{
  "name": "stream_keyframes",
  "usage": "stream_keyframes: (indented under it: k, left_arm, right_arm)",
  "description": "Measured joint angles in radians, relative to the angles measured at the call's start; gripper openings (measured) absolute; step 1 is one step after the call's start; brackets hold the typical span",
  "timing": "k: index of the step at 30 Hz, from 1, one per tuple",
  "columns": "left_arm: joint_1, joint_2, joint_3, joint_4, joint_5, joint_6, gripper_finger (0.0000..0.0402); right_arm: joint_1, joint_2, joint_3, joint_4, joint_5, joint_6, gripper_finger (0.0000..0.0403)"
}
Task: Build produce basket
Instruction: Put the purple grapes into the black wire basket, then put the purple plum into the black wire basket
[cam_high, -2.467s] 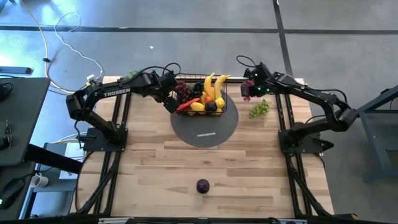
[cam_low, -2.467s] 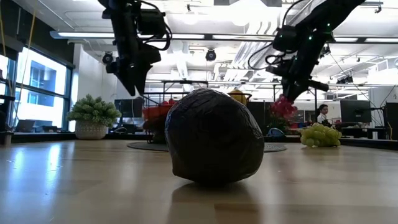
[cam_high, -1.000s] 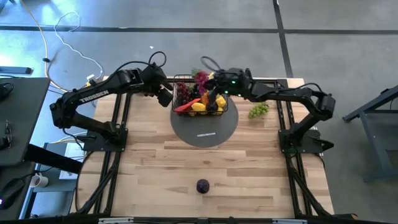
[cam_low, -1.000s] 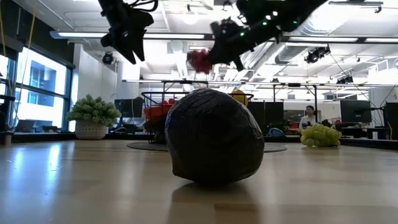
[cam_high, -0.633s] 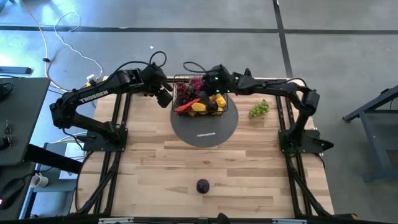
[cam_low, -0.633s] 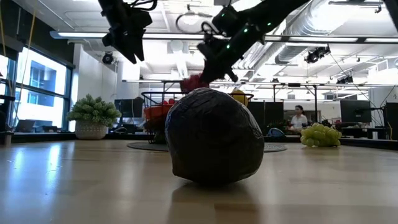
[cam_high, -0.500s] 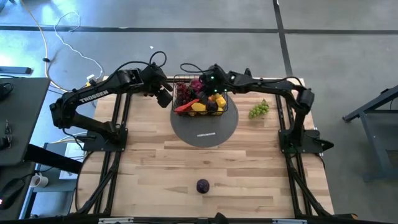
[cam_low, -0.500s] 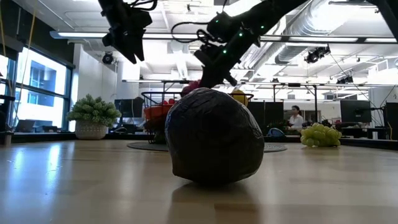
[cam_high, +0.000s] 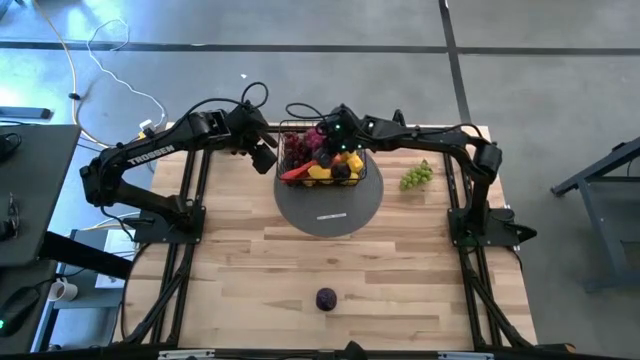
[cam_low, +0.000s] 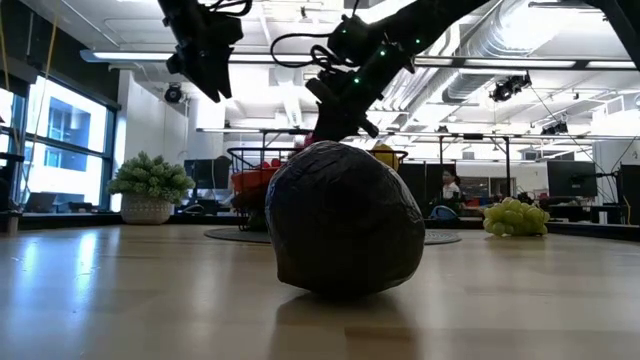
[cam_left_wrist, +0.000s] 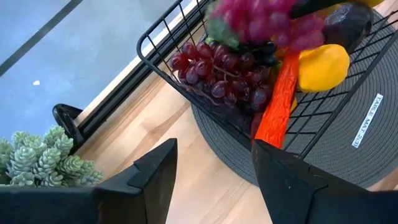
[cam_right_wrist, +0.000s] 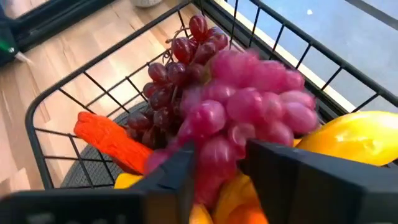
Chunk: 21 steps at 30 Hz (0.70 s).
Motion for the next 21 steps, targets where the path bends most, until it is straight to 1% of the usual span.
stream_keyframes:
  k: [5,8,12,16,21]
  left_arm:
    - [0.000,0.000,0.000,0.001,-0.001,0.000,0.0198]
    - [0.000,0.000,0.000,0.001,0.002,-0.028,0.0198]
    - [0.000,0.000,0.000,0.000,0.050,-0.033,0.0198]
    - [-0.002,0.000,0.000,-0.002,0.112,-0.034,0.0198]
    - [-0.030,0.000,0.000,-0.010,0.119,-0.042,0.0198]
  right_arm:
    - [-0.004,0.000,0.061,-0.056,0.002,0.066,0.0190]
    - [-0.003,0.000,0.121,-0.137,0.003,0.080,0.0217]
    - [0.015,-0.003,0.169,-0.180,0.007,0.087,0.0226]
    - [0.040,-0.008,0.202,-0.226,0.055,0.087,0.0224]
    - [0.075,-0.023,0.210,-0.265,0.075,0.079,0.0214]
